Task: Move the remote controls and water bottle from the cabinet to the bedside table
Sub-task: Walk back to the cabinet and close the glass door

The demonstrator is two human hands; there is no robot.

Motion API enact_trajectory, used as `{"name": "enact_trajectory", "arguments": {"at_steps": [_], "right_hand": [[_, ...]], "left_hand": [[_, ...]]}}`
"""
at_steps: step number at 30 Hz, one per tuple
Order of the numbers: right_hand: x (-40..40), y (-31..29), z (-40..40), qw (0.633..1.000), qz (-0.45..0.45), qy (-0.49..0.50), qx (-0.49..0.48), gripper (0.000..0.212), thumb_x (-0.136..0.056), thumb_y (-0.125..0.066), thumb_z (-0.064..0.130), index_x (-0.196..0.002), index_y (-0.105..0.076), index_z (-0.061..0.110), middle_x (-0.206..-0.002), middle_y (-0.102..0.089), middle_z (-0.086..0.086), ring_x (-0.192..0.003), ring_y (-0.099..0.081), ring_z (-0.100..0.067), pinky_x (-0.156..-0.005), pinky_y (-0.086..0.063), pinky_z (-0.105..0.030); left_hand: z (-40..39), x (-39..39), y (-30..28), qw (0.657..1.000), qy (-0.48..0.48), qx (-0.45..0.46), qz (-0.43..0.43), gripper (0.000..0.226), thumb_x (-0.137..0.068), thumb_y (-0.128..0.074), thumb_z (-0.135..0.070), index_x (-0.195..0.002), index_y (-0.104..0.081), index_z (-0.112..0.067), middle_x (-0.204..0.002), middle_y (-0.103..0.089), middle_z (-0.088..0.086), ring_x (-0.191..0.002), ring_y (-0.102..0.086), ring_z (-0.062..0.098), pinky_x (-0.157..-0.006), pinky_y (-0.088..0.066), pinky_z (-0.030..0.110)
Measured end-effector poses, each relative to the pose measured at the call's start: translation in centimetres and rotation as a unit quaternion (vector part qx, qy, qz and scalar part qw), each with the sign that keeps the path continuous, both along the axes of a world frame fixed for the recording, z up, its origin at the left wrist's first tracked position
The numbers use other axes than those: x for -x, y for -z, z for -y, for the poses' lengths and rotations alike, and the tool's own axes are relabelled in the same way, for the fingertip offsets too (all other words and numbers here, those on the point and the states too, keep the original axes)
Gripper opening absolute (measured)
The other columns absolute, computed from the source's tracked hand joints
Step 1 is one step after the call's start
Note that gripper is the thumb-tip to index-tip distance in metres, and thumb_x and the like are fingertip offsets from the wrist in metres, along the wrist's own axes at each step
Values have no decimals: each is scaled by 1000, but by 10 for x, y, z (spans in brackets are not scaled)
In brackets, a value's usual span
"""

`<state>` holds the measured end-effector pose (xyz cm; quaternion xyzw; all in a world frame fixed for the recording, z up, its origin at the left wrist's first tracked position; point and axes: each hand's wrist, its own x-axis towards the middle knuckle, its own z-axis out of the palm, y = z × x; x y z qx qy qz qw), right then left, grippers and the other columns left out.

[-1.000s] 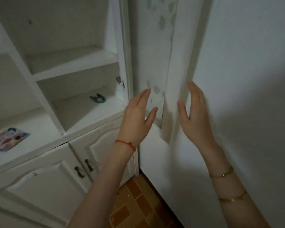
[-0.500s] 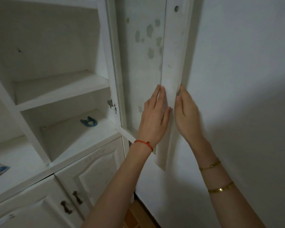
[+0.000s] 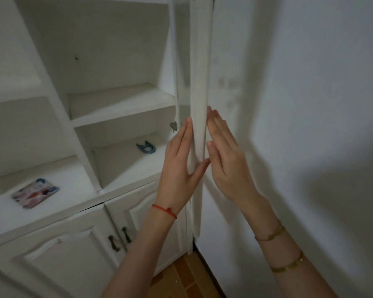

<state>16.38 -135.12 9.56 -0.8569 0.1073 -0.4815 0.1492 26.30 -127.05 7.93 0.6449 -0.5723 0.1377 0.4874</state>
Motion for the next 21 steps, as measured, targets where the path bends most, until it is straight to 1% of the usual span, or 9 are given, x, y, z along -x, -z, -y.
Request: {"name": "enact_trajectory", "arguments": {"at_steps": [2,4,6,8,10,13,16,21], "right_hand": [[-15,2,-6,999,-9,-34,9,49,-103,-32,5,-151,-24,-1,-161,-23,-10,-152,-15,-18,-124,-17,-41],[-31,5,-12,997,-23,-68,8,52,-103,-32,8,-153,-19,2,-163,-18,-6,-153,-10,-17,-124,-15,-40],[-48,6,-18,994,-42,-103,2,57,-103,-35,9,-155,-12,6,-165,-10,-1,-153,-3,-15,-124,-13,-39],[-68,6,-26,989,-65,-129,5,62,-103,-38,12,-156,-6,10,-166,-2,2,-153,4,-13,-125,-11,-39],[-89,6,-35,986,-79,-147,14,64,-103,-37,17,-156,-1,11,-166,3,2,-152,7,-13,-125,-10,-39],[-125,6,-49,982,-88,-167,24,65,-104,-38,17,-156,2,12,-165,8,2,-152,10,-11,-125,-11,-42],[-165,6,-59,979,-92,-180,39,66,-104,-38,16,-156,3,11,-165,10,0,-152,11,-12,-124,-11,-42],[-233,7,-68,980,-116,-141,84,70,-103,-39,18,-155,8,11,-164,16,-2,-151,14,-13,-125,-8,-41]], "left_hand": [[-16,-11,0,999,-39,12,12,71,-90,-64,-23,-150,-28,-7,-157,-32,3,-142,-34,15,-113,-34,42],[-32,-21,2,996,-82,27,20,67,-90,-66,-23,-147,-35,-8,-152,-41,0,-138,-40,12,-112,-36,41],[-46,-31,5,990,-133,50,20,62,-89,-68,-22,-143,-43,-9,-146,-48,-1,-133,-43,9,-112,-35,32],[-57,-42,9,980,-190,63,13,57,-87,-69,-21,-139,-48,-8,-139,-53,1,-128,-46,11,-111,-34,20],[-66,-57,12,969,-239,68,9,53,-88,-68,-18,-136,-51,-7,-134,-57,2,-125,-49,13,-108,-35,17],[-80,-86,12,954,-293,66,-1,53,-90,-67,-19,-138,-48,-8,-135,-57,2,-124,-49,14,-108,-35,20],[-91,-122,11,942,-329,61,-7,58,-89,-66,-18,-142,-44,-10,-139,-54,1,-127,-45,15,-111,-35,26],[-97,-187,11,933,-360,28,7,68,-88,-66,-16,-148,-35,-10,-147,-47,4,-133,-41,22,-113,-35,34]]}}
